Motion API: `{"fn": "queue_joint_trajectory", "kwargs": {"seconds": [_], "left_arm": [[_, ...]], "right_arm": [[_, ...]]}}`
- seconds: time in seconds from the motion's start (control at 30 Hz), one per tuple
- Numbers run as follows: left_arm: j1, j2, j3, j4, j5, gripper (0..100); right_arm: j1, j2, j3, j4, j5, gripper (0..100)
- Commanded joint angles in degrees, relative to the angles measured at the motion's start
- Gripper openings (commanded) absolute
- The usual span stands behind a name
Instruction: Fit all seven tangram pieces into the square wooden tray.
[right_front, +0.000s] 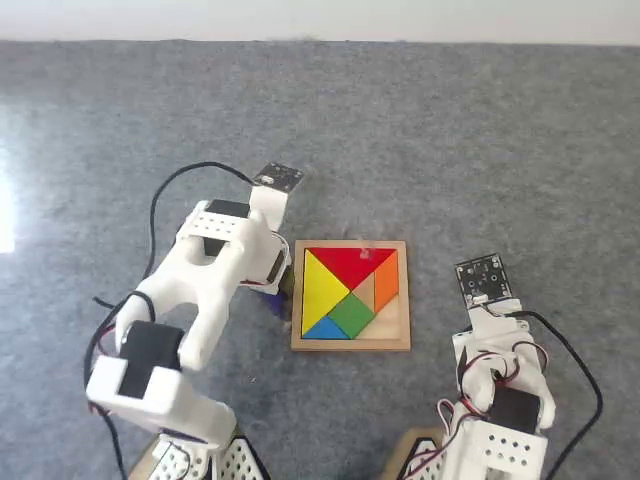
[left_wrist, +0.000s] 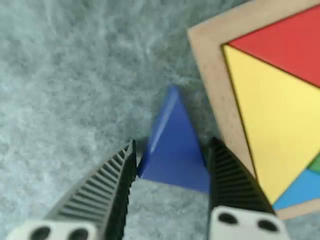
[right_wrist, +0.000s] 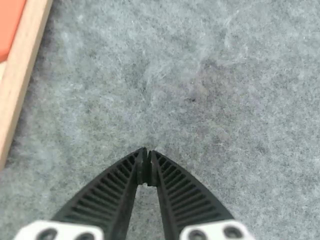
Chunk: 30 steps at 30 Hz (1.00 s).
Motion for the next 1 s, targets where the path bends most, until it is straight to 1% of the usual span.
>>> {"fn": "queue_joint_trajectory", "kwargs": {"seconds": [0.0, 0.17, 0.37, 0.5, 0.6, 0.7, 0.83, 0.9, 0.97], "left_arm": [[-0.09, 1.05, -1.89, 0.44, 1.05, 22], [-0.26, 3.08, -1.80, 0.88, 1.32, 22], [0.09, 2.99, -2.59, 1.93, 1.49, 11], [0.09, 2.99, -7.34, 6.86, 1.58, 6], [0.26, 2.90, -11.65, 11.25, 1.58, 4], [-0.44, 2.29, -15.96, 14.68, 1.49, 5], [-2.20, -5.10, -18.68, 20.40, 1.41, 13], [-2.37, -12.13, -16.13, 21.63, 1.58, 15], [-2.37, -19.96, -10.51, 20.84, 3.25, 16]], "right_arm": [[-0.57, -0.66, 1.05, 0.13, 0.00, 1.7], [-0.57, -0.66, 1.05, 0.13, 0.00, 1.7], [-0.57, -0.66, 1.05, 0.22, 0.00, 1.7], [-0.57, -0.66, 1.05, 0.22, 0.00, 1.7], [-0.57, -0.66, 1.05, 0.22, 0.00, 1.7], [-0.57, -0.66, 1.05, 0.22, 0.00, 1.7], [-0.57, -0.66, 1.05, 0.13, 0.00, 1.7], [-0.57, -0.66, 1.05, 0.13, 0.00, 1.7], [-0.57, -0.66, 1.05, 0.13, 0.00, 1.7]]}}
